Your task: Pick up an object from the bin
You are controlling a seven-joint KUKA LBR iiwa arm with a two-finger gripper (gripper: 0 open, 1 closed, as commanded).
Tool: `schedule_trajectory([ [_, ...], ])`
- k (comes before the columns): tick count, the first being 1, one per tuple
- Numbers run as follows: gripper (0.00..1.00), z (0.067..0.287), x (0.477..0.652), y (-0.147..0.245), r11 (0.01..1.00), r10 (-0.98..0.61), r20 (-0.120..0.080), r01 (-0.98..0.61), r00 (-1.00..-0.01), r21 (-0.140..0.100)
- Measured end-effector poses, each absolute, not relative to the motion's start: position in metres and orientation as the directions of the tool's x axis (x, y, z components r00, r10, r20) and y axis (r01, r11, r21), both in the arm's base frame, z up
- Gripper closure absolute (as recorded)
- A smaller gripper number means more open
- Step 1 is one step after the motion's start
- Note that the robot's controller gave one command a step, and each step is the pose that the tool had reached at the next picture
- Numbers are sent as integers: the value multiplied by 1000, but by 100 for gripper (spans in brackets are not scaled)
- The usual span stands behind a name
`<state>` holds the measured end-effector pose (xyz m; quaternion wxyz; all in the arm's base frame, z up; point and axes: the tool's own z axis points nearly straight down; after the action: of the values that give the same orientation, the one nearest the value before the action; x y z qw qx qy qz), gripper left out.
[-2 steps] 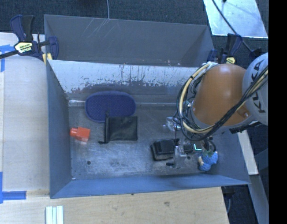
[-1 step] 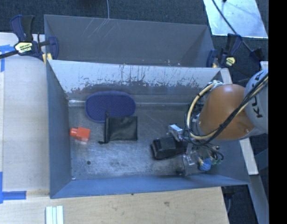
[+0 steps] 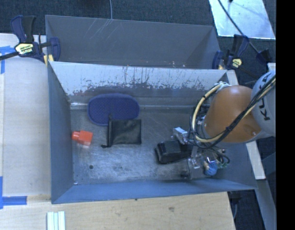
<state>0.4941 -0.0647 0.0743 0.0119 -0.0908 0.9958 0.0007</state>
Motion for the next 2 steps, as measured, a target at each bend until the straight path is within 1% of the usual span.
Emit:
schedule_trajectory([
  [2, 0, 76, 496, -64, 983, -182, -29, -182, -983, -1],
])
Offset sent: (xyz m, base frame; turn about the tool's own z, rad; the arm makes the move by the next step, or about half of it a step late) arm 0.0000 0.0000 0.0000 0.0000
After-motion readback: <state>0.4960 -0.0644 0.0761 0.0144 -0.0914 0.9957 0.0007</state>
